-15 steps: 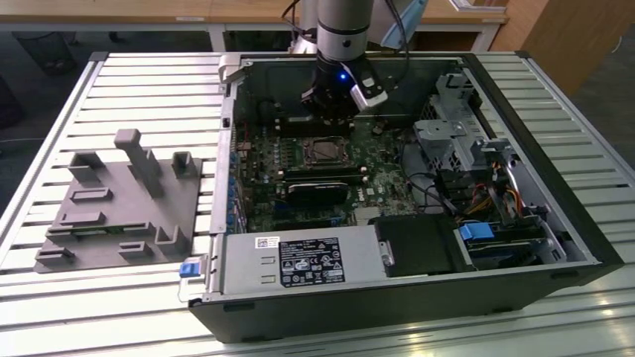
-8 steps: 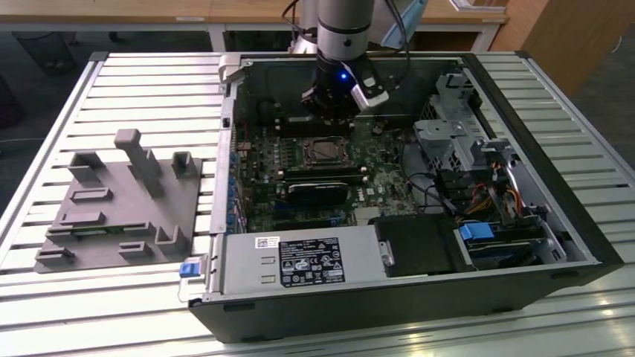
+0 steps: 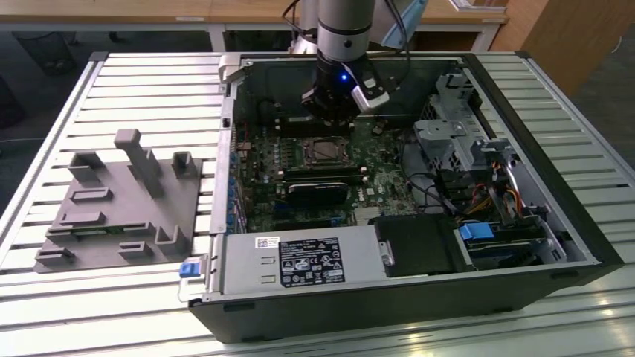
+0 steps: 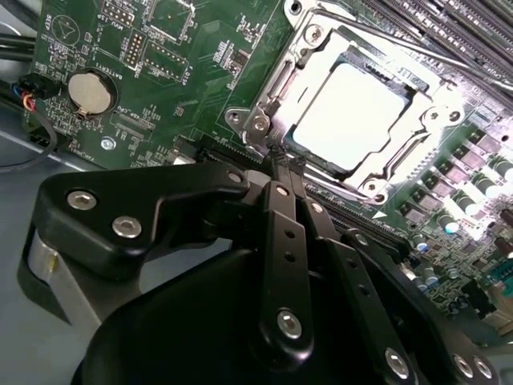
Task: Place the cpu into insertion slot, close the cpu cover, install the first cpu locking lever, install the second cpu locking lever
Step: 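Install the first cpu locking lever, then install the second cpu locking lever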
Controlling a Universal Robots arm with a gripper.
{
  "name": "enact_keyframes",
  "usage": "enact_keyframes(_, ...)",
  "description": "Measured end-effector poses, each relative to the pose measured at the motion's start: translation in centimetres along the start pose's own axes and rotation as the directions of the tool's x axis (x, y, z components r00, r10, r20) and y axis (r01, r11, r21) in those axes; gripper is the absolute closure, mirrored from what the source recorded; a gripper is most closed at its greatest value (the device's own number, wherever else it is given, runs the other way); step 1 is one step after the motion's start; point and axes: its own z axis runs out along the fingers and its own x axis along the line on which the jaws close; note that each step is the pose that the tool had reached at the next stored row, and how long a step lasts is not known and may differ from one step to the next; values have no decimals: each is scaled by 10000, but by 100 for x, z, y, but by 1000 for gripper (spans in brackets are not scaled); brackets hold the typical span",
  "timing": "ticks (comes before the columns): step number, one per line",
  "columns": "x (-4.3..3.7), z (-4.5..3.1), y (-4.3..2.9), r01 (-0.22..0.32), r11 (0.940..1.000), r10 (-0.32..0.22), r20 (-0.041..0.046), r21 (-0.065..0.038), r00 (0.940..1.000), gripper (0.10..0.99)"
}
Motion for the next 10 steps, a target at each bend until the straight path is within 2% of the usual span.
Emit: enact_keyframes(10,-5,-2,-48,1,10000,-1,-1,1,10000,980)
